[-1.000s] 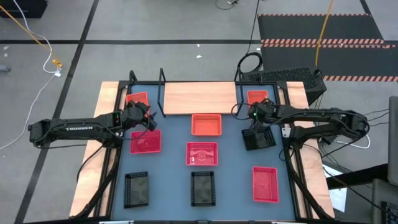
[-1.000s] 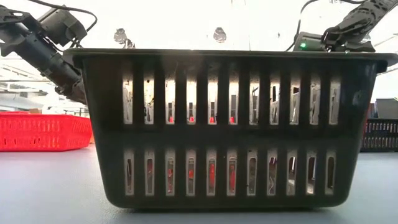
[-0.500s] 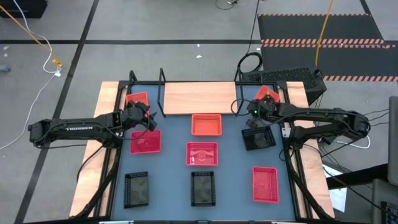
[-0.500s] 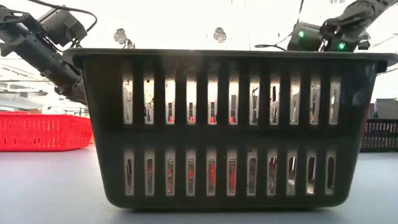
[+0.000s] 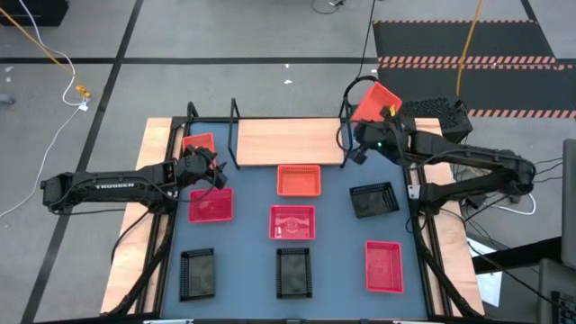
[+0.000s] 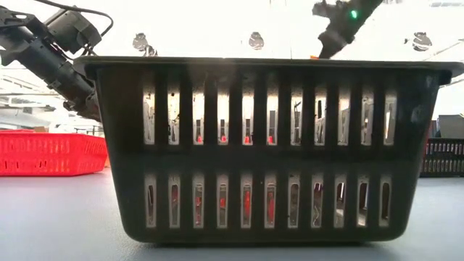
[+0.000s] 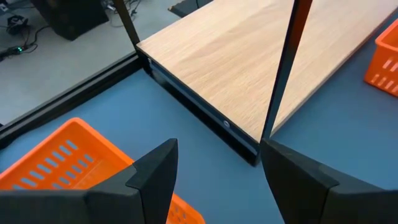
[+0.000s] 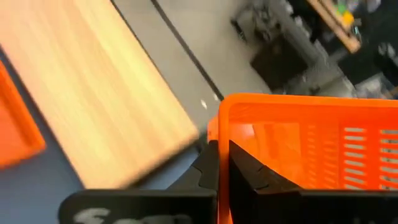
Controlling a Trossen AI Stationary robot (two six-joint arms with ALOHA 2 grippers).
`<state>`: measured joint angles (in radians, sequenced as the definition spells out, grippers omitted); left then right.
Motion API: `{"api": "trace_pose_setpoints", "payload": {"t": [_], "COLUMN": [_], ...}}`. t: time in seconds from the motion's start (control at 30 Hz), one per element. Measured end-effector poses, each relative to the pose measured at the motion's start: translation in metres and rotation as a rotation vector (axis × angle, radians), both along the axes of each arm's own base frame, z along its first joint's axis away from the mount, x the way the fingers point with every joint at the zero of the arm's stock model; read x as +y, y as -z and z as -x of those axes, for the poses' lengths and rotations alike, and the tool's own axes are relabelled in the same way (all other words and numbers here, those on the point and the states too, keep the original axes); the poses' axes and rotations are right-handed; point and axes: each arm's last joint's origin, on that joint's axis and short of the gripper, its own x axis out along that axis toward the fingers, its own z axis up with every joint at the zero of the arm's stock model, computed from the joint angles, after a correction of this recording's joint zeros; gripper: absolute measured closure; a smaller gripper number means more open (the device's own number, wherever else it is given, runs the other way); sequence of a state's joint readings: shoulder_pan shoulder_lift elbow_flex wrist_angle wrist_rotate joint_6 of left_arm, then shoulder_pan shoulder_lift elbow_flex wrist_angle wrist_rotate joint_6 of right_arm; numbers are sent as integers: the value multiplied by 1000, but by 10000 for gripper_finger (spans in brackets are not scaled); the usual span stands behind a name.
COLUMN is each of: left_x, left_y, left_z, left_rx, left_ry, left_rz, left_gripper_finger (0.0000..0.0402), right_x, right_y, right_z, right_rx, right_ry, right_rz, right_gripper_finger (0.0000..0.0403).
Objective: Stack baskets on shelf by color
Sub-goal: Put the right orange basket on the shelf
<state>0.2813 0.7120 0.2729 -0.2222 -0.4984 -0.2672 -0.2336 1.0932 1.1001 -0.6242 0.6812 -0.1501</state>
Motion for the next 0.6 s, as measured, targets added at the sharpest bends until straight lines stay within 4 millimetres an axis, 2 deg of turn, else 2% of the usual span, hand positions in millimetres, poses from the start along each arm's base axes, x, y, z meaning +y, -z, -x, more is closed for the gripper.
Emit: {"api": "trace_pose_setpoints", "payload": {"t": [0.13,0.23,0.3,0.4,0.6], "left_x": [0,0,0,0,0], "left_y": [0,0,0,0,0], "left_z": [0,0,0,0,0], "left_rx": [0,-1,0,1,47], "left_ry": [0,0,0,1,34], "left_rz": [1,1,0,-1,-34], "left_gripper_finger": [169,169,170,170,170], "right_x": [6,6,3,-5,-25], "right_y": [-25,-27,-17,8,60], "right_z": [-30,-60,-79,-103,-127], "right_rx": [-15,28,89,191,277], "right_ry": [-94,-159,-193,-241,-344], "right_rz": [59,112,137,127,-111], "right_gripper_finger": [402,402,402,402,402]}}
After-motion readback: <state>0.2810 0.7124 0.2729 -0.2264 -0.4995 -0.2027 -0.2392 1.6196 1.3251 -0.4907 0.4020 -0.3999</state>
